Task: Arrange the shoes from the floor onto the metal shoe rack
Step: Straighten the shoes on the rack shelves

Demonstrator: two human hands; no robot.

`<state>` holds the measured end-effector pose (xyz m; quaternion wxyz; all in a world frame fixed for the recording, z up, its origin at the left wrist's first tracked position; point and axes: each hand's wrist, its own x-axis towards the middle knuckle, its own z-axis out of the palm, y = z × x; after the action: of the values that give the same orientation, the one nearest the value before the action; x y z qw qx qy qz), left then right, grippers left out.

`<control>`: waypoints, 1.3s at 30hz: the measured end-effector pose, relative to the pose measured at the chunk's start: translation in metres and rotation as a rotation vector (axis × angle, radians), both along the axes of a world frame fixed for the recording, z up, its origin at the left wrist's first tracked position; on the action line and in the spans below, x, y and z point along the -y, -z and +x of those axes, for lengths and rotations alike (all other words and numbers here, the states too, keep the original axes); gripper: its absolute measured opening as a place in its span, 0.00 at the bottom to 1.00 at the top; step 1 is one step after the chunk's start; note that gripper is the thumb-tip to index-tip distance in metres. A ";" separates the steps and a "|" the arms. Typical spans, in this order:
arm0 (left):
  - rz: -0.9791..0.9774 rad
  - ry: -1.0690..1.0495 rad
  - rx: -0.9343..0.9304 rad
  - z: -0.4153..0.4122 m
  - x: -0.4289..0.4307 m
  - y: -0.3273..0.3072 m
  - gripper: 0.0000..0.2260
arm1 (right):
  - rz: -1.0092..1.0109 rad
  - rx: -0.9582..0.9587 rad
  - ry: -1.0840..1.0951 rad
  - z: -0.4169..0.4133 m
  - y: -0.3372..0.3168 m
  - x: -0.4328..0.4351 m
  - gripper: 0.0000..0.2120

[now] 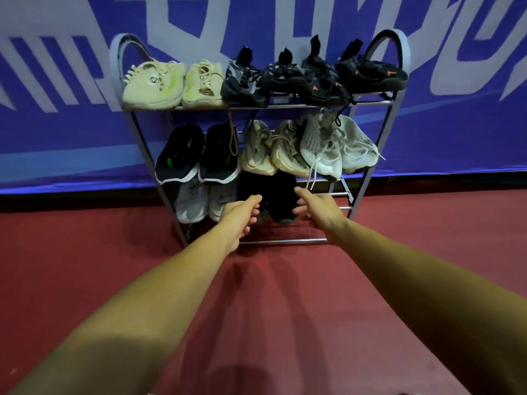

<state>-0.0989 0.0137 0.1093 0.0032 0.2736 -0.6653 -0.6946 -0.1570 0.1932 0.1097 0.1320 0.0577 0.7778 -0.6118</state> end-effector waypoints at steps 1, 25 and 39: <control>-0.016 -0.012 0.002 0.000 0.012 0.002 0.11 | 0.034 0.000 -0.032 0.003 0.005 0.009 0.23; 0.177 -0.178 0.207 -0.059 0.105 0.118 0.15 | -0.214 0.429 -0.162 -0.014 0.120 0.172 0.28; 0.298 -0.429 0.020 -0.052 0.077 0.102 0.08 | -0.412 0.388 0.135 -0.024 0.114 0.134 0.25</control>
<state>-0.1504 -0.0634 0.0068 0.1035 0.4130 -0.4825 -0.7655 -0.1806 0.0587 -0.0047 0.2461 0.1975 0.5917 -0.7418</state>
